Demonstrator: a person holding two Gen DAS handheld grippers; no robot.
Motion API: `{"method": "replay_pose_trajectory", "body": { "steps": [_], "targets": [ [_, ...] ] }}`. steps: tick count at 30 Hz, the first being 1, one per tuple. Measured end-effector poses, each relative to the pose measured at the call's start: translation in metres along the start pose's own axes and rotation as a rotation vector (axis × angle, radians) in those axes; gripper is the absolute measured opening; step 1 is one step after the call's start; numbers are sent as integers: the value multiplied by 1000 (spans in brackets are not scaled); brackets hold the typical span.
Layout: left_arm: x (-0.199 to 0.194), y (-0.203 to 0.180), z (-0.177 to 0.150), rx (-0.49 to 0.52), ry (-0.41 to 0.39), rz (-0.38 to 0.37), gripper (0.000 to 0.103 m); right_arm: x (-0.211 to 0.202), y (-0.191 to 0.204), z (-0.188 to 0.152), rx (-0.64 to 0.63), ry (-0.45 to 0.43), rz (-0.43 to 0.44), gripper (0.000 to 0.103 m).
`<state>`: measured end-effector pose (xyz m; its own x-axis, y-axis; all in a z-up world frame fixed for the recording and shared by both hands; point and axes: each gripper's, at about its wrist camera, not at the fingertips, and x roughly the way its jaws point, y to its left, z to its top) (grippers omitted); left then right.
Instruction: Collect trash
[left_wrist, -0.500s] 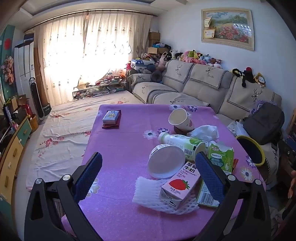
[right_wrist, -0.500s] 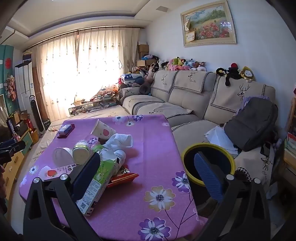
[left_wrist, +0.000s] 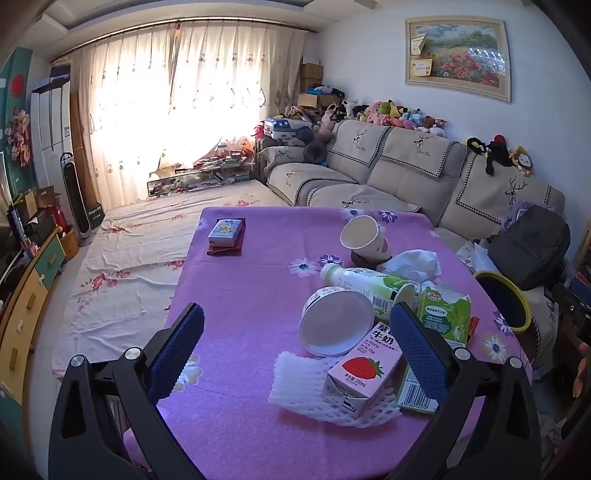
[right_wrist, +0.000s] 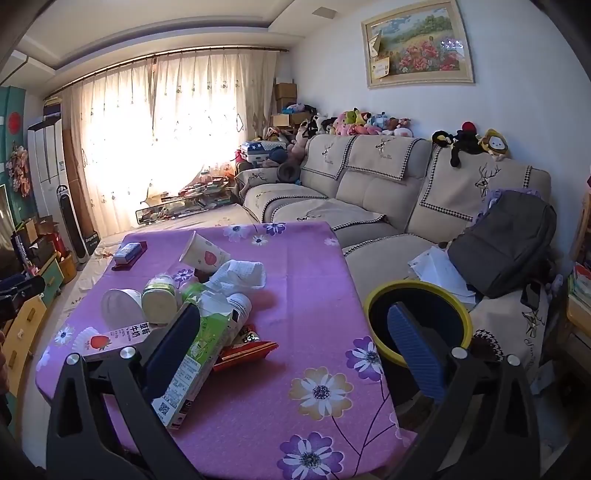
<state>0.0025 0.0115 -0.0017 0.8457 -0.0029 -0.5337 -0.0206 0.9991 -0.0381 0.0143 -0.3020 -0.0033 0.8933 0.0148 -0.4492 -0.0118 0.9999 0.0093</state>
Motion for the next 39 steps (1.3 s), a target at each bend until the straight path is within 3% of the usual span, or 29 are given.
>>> {"method": "replay_pose_trajectory", "body": {
  "steps": [39],
  "targets": [
    [5,-2,-2,-18,18,-8,99,14,5,5,-9,37,-4,97]
  ]
}}
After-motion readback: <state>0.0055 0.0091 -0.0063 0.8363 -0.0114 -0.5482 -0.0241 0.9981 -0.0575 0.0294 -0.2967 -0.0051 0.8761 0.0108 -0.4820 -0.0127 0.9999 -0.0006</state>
